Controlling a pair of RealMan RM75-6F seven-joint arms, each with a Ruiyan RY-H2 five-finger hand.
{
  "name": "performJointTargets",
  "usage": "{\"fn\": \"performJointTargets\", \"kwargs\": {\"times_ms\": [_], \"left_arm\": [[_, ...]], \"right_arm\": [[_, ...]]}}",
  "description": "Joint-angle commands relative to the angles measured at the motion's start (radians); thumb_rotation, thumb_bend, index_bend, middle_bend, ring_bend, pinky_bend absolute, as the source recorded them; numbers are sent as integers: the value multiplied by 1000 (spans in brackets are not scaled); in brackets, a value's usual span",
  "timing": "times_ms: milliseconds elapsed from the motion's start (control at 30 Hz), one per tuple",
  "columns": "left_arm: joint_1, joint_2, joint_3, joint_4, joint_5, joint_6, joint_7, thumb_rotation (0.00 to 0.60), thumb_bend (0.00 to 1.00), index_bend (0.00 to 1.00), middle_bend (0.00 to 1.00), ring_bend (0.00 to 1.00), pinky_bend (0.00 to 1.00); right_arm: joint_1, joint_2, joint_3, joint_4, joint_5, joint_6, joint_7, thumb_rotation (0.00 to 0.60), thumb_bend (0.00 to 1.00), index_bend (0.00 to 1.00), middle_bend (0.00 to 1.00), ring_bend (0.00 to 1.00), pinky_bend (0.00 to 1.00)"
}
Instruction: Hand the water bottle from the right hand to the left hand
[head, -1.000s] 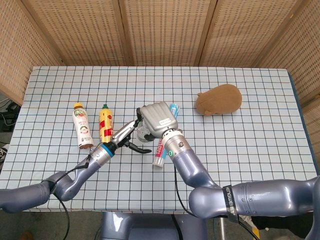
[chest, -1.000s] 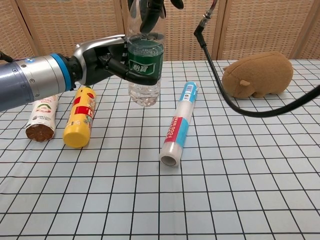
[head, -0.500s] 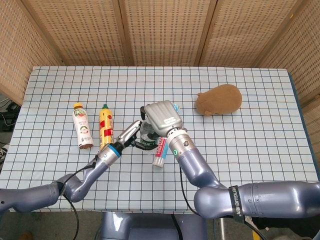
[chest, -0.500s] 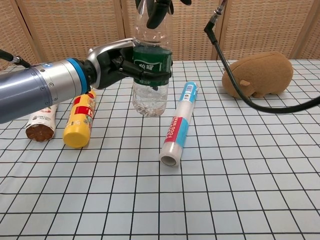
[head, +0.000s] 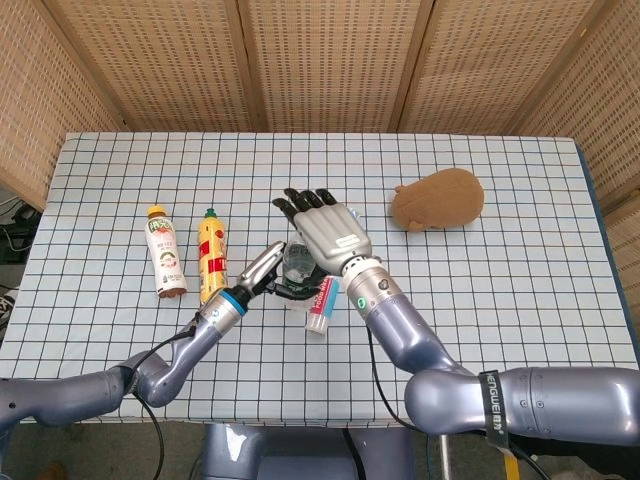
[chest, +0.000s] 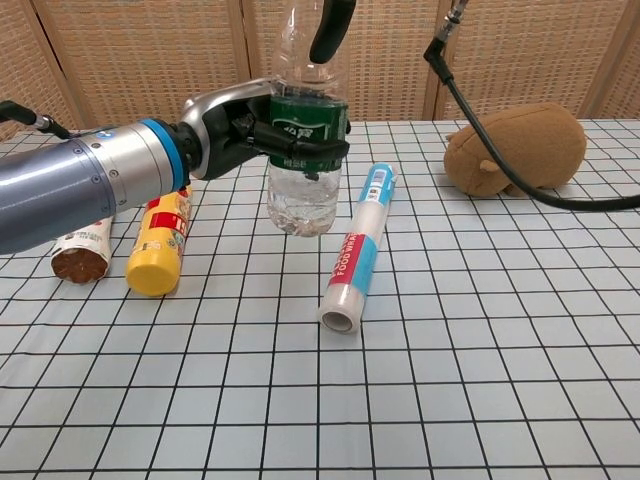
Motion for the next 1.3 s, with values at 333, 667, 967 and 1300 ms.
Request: {"fn": "performJointTargets", "kwargs": {"times_ms": [333, 667, 967, 1300], "left_arm": [[5, 0, 1, -3, -2, 3, 31, 600, 332, 681, 551, 502, 484], [28, 27, -1, -16, 15, 33, 1, 600, 332, 685, 554, 504, 484], [44, 38, 9, -54, 23, 50, 10, 600, 330, 685, 554, 505, 484], [59, 44, 21, -88, 34, 71, 33, 600, 330, 697, 563, 512, 484]], "right_arm": [[-52, 80, -7, -64, -100, 38, 42, 600, 0, 0, 0, 0, 0], [-523, 217, -185, -40, -875, 356, 314, 600, 0, 0, 0, 0, 0], [-805, 36, -383, 367, -1217, 444, 524, 600, 0, 0, 0, 0, 0], [-969, -175, -469, 623, -1293, 457, 476, 600, 0, 0, 0, 0, 0]]}}
